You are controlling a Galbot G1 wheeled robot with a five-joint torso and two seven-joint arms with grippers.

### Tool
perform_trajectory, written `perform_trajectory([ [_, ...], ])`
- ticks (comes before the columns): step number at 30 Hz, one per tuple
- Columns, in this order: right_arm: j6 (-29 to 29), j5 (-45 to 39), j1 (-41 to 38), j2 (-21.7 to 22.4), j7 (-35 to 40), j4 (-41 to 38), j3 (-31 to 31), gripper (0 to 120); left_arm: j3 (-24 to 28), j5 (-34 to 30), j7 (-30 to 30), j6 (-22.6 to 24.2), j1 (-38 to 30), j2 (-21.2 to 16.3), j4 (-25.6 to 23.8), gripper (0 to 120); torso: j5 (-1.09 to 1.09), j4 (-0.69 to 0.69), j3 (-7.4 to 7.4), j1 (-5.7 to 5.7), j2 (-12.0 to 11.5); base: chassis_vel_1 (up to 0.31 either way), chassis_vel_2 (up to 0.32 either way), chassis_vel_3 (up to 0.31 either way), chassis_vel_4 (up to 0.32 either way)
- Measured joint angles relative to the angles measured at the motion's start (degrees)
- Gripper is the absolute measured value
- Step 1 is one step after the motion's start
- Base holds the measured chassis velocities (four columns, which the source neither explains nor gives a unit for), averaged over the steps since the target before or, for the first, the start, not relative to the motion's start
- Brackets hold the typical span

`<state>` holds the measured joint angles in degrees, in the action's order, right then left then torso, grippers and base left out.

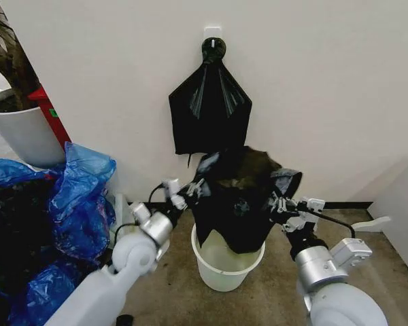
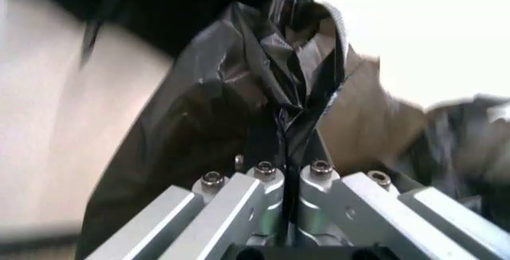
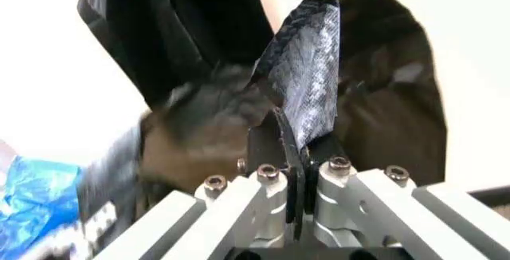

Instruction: Place the garbage bag over the trash bin.

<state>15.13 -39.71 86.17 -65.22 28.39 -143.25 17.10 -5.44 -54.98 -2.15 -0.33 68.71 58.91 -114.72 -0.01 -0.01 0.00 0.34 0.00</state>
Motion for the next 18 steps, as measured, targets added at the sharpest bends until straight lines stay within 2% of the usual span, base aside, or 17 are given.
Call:
perform_trajectory([
  [3, 1.7, -4.3, 0.3, 1.5, 1.7, 0.0, 0.7, 0, 0.5, 1.1, 1.7, -0.6, 6.0, -0.9, -1.8, 0, 0.01, 0.01, 0.0, 0.0, 0.0, 0.0, 0.0, 0.0, 0.0],
  [8, 3.0, -8.1, 1.0, 2.7, 3.0, 0.0, 1.3, 0, 1.5, 2.0, 3.7, -1.1, 9.5, -0.6, -3.5, 0, 0.02, -0.01, 0.0, 0.0, 0.0, 0.0, 0.0, 0.0, 0.0],
  [11, 3.2, -9.7, 0.4, 3.4, 3.5, 0.0, 2.0, 0, 2.0, 1.5, 5.5, -0.6, 9.0, -0.5, -5.2, 0, 0.01, -0.01, 0.0, 0.0, 0.0, 0.0, 0.0, 0.0, 0.0],
  [13, 3.5, -11.6, -0.6, 4.6, 4.4, 0.0, 2.8, 0, 2.4, -0.1, 8.4, 0.5, 7.2, -0.5, -8.2, 0, 0.02, -0.02, 0.0, 0.0, 0.0, 0.0, 0.0, 0.0, 0.0],
  [14, 3.6, -13.2, -1.4, 5.5, 5.0, 0.0, 3.8, 0, 2.5, -2.2, 11.6, 1.9, 5.7, -0.5, -11.1, 0, 0.02, -0.02, 0.0, 0.0, 0.0, 0.0, 0.0, 0.0, 0.0],
  [17, 1.8, -9.7, -2.0, 6.7, 2.9, 0.0, 6.0, 0, 1.6, -6.0, 16.6, 4.0, 3.2, -2.0, -18.0, 0, 0.02, -0.03, 0.0, 0.0, 0.0, 0.0, 0.0, 0.0, 0.0],
  [18, 1.8, -9.7, -2.0, 6.7, 2.9, 0.0, 6.0, 0, 1.6, -6.0, 16.6, 4.0, 3.2, -2.0, -18.0, 0, 0.02, -0.03, 0.0, 0.0, 0.0, 0.0, 0.0, 0.0, 0.0],
])
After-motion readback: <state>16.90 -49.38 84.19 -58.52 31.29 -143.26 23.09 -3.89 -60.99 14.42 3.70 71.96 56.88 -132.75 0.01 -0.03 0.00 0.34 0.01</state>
